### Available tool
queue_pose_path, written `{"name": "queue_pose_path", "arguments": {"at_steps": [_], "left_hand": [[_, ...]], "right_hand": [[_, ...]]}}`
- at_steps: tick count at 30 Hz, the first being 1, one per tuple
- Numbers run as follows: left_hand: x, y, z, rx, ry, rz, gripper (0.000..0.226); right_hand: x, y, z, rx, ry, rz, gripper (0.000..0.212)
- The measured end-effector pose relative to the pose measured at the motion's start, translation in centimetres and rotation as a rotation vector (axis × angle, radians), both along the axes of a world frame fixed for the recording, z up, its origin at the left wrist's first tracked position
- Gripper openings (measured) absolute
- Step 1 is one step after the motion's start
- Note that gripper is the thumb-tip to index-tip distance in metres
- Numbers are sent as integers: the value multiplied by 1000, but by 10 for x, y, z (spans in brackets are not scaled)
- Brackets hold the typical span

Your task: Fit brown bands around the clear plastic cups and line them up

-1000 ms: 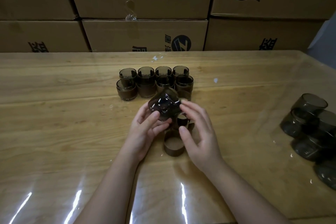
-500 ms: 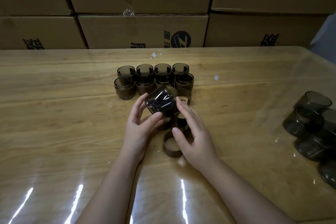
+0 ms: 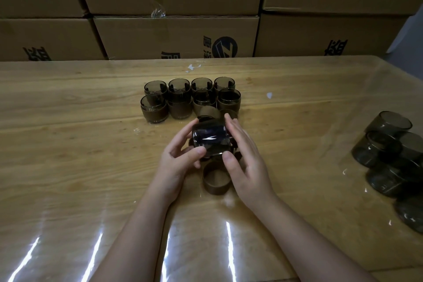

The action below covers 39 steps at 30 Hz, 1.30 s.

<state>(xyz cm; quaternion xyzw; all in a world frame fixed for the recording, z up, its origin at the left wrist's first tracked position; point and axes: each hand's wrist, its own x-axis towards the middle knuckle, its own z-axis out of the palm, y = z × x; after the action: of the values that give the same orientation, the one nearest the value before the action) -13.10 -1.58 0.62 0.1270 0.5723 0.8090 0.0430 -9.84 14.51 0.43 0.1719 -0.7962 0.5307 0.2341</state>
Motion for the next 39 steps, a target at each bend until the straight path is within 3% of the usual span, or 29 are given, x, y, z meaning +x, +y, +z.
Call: {"name": "queue_pose_path", "arguments": {"at_steps": [12,24,33,39], "left_hand": [[0,-1,5,222,-68,54,64],[-3,-1,0,21,0,119,65],[3,-2,3,-65,12,-22,66],[2,-1,7,93,-45,-40,62]], "right_hand": [[2,-3,0,21,17,40,58],[5,-4,2,56,181,31,53],[0,1,1,-54,30,-25,47],[-1,0,0,-73,-31,-20,50]]}}
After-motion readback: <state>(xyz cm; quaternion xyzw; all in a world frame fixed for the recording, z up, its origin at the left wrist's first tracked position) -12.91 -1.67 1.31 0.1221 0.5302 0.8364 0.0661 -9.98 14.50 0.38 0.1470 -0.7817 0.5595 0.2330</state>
